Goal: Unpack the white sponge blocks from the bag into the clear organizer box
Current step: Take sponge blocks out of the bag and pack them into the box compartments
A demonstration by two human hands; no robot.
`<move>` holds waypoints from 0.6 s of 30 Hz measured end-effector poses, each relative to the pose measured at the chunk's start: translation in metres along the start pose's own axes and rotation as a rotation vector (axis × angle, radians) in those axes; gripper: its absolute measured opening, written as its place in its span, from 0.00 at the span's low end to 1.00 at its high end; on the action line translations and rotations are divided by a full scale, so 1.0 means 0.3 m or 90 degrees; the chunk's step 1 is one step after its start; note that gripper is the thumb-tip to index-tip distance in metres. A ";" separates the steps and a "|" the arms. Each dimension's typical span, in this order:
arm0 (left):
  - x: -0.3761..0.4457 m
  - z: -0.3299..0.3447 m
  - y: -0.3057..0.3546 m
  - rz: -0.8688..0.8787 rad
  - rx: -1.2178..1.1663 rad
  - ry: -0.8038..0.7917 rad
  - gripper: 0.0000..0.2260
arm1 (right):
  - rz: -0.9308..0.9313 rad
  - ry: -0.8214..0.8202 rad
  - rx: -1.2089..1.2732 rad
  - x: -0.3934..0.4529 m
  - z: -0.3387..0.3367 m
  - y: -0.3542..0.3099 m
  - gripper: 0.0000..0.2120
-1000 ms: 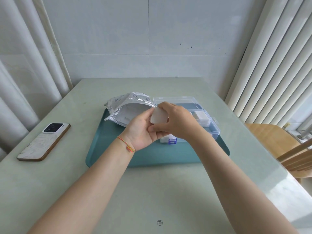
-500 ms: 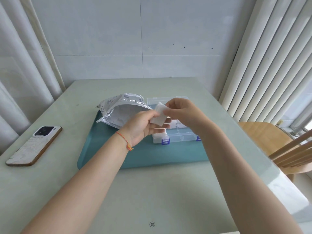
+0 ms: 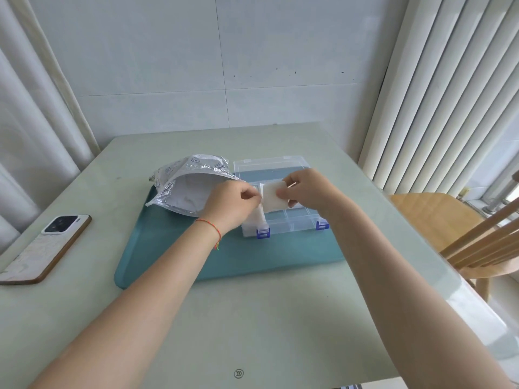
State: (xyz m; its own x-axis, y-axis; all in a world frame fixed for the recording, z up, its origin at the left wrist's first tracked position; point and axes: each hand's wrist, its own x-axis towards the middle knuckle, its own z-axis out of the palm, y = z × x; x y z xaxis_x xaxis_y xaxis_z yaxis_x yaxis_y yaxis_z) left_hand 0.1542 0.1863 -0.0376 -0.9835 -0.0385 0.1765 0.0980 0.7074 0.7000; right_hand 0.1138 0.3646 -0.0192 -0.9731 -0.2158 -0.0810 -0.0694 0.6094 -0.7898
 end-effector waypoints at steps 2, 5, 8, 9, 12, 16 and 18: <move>-0.003 0.000 0.002 0.040 0.091 -0.006 0.07 | 0.018 -0.010 -0.020 0.004 0.004 0.008 0.05; -0.003 -0.005 -0.007 0.044 0.102 0.067 0.10 | 0.021 0.012 0.001 0.004 0.007 0.011 0.08; 0.001 -0.015 -0.016 0.063 0.117 0.076 0.11 | 0.026 0.018 -0.017 0.005 -0.010 0.017 0.07; 0.000 -0.015 -0.011 0.081 0.124 0.052 0.11 | 0.029 0.003 -0.034 0.004 -0.016 0.018 0.05; -0.008 -0.004 0.010 0.105 0.146 -0.016 0.11 | 0.052 -0.050 -0.098 0.002 -0.013 0.014 0.04; -0.005 0.012 0.011 0.107 0.194 -0.062 0.10 | 0.078 -0.071 -0.192 0.012 0.035 0.014 0.09; -0.007 0.012 0.014 0.111 0.212 -0.068 0.10 | 0.093 -0.071 -0.262 0.018 0.061 0.019 0.15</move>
State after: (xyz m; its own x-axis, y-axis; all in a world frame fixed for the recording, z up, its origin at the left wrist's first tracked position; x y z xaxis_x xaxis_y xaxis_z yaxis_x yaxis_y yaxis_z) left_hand 0.1559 0.1918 -0.0377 -0.9684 0.1643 0.1879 0.2282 0.8879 0.3994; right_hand 0.1122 0.3530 -0.0353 -0.9512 -0.1724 -0.2559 -0.0374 0.8876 -0.4591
